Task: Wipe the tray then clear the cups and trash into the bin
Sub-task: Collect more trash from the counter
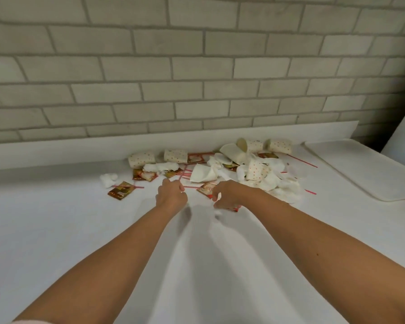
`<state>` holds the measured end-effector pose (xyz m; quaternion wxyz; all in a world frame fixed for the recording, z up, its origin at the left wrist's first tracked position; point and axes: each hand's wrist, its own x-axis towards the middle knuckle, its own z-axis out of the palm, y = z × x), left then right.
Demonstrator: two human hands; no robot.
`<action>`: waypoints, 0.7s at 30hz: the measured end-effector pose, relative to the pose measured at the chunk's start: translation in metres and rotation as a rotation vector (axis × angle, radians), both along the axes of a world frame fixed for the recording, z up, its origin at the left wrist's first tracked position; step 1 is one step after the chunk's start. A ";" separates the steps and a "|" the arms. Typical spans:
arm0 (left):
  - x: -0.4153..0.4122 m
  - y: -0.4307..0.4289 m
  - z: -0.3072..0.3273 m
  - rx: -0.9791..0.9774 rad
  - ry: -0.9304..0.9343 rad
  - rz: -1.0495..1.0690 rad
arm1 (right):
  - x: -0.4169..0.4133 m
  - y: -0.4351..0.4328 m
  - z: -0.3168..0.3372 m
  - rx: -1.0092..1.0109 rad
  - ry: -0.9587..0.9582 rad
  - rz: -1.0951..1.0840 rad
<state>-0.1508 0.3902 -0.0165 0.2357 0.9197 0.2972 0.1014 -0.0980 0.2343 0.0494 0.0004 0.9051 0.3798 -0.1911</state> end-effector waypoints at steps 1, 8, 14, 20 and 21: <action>-0.003 0.012 -0.002 0.028 0.014 0.012 | 0.000 0.011 -0.003 0.006 0.001 0.011; -0.022 0.085 -0.013 0.136 0.077 0.081 | -0.006 0.075 -0.015 0.021 0.026 0.079; -0.024 0.132 -0.014 0.185 0.105 0.103 | -0.010 0.122 -0.027 0.006 0.018 0.134; -0.017 0.154 -0.021 0.169 0.186 0.009 | -0.003 0.150 -0.038 0.043 0.062 0.114; -0.016 0.155 -0.023 0.162 0.210 -0.001 | -0.001 0.153 -0.039 0.041 0.071 0.109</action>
